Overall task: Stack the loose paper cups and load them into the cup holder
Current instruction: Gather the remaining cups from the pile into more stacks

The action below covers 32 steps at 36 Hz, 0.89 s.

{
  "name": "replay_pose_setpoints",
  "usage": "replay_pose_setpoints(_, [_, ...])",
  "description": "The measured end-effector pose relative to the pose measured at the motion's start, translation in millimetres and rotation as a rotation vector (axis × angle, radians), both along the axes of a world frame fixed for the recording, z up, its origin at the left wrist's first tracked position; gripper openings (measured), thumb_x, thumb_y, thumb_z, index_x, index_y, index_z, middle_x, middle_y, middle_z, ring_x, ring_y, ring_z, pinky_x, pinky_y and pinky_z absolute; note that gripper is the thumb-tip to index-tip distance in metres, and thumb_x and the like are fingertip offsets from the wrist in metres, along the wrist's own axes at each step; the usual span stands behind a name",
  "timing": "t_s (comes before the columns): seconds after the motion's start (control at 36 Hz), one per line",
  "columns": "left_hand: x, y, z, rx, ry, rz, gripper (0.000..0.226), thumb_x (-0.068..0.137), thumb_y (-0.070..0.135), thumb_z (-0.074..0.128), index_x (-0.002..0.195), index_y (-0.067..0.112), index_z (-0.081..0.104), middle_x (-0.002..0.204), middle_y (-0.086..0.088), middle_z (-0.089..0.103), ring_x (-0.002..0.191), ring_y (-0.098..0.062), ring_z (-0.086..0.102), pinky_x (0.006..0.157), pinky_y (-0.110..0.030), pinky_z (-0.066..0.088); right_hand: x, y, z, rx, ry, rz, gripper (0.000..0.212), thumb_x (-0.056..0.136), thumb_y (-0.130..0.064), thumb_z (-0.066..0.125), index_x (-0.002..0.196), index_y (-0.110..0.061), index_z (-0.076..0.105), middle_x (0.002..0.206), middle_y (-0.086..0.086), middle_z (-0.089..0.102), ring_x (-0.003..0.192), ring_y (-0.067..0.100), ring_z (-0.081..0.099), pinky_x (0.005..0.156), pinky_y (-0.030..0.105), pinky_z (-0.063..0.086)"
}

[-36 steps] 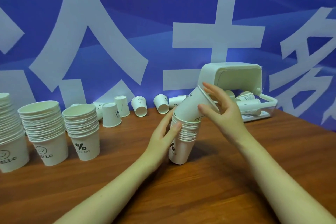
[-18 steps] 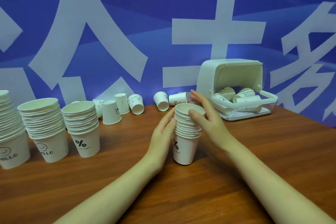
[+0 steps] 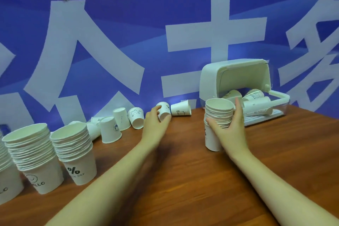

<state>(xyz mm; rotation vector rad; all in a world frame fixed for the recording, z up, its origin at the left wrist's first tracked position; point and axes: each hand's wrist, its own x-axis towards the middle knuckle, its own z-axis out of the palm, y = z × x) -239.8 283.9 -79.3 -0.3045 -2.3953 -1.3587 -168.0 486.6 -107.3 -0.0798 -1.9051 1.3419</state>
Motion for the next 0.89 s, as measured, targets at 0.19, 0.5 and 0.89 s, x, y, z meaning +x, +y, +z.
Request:
replay_pose_setpoints(0.19, [-92,41,27,-0.631,0.077,-0.123,0.069,0.091,0.029,0.057,0.151,0.028,0.023,0.147,-0.007,0.034,0.137,-0.023,0.027,0.100,-0.041,0.040,-19,22,-8,-0.009,0.089,-0.099,0.093,0.075,-0.039,0.080,0.150,-0.031,0.026,0.145,-0.004,0.043,0.127,0.006,0.043,0.097,0.025,0.039])
replay_pose_setpoints(0.5, [-180,96,-24,-1.061,0.147,-0.066,0.067,0.085,0.031,0.058,0.146,0.033,0.030,0.136,-0.008,0.043,0.121,-0.031,0.045,0.094,-0.043,0.044,-23,8,-8,0.056,0.060,-0.031,0.099,0.063,-0.065,0.063,0.149,-0.030,0.029,0.144,-0.010,0.046,0.131,0.004,0.044,0.107,0.033,0.044])
replay_pose_setpoints(0.89, [-141,81,-21,-1.104,0.338,-0.132,0.038,0.086,0.034,0.052,0.123,0.026,0.054,0.119,0.000,0.058,0.108,-0.024,0.051,0.084,-0.033,0.042,-11,-4,-2,0.086,0.031,0.097,0.095,0.069,-0.060,0.068,0.149,-0.028,0.029,0.145,-0.015,0.046,0.132,-0.004,0.041,0.106,0.016,0.040])
